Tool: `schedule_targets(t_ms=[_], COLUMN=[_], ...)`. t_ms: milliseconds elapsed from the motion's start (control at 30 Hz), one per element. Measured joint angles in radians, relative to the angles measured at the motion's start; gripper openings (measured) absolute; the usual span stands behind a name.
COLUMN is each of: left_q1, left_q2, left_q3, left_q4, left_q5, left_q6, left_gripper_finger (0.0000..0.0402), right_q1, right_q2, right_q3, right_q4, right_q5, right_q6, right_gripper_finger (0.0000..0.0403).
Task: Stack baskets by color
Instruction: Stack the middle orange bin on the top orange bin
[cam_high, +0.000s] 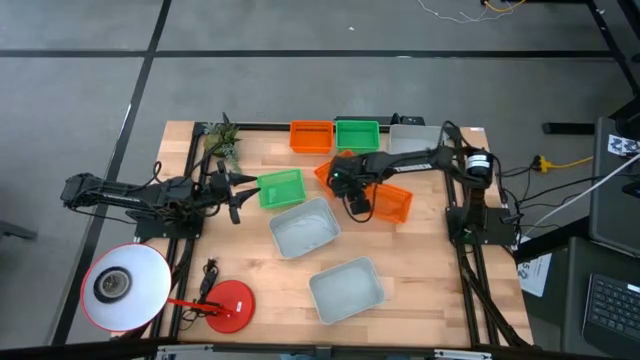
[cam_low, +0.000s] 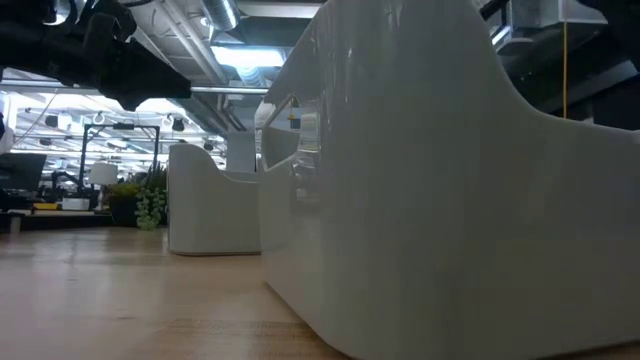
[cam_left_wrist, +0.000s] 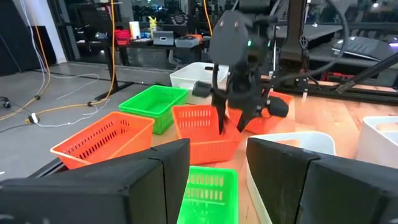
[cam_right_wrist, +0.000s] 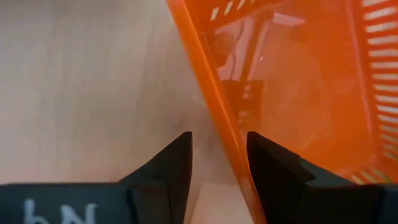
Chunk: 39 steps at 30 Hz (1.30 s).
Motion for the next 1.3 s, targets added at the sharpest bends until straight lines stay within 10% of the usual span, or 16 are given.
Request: schedule_targets(t_ms=[300, 667, 900, 1300], left_q1=[0.0, 0.0, 0.0, 0.0], left_q2=[0.0, 0.0, 0.0, 0.0], left_q3=[0.0, 0.0, 0.0, 0.0], left_q4=[-0.016, -0.016, -0.015, -0.016], left_q5=[0.0, 0.0, 0.0, -0.026], left_q6=[-0.004, -0.003, -0.007, -0.001], left_gripper_finger=[0.0153, 0.0153, 0.0153, 0.0153], right_q1=[0.062, 0.071, -0.038, -0.217], right_q2=[-0.036, -0.219, -0.211, 0.15], right_q3=[0.0, 0.144, 0.297, 0.716], right_q4=[-0.041, -0.036, 0.182, 0.005], right_q5=[0.002, 0.135, -0.06, -0.247], right_q6=[0.11, 0.054, -0.055, 0.025], right_gripper_finger=[0.0012, 0.0002, 0.0001, 0.0])
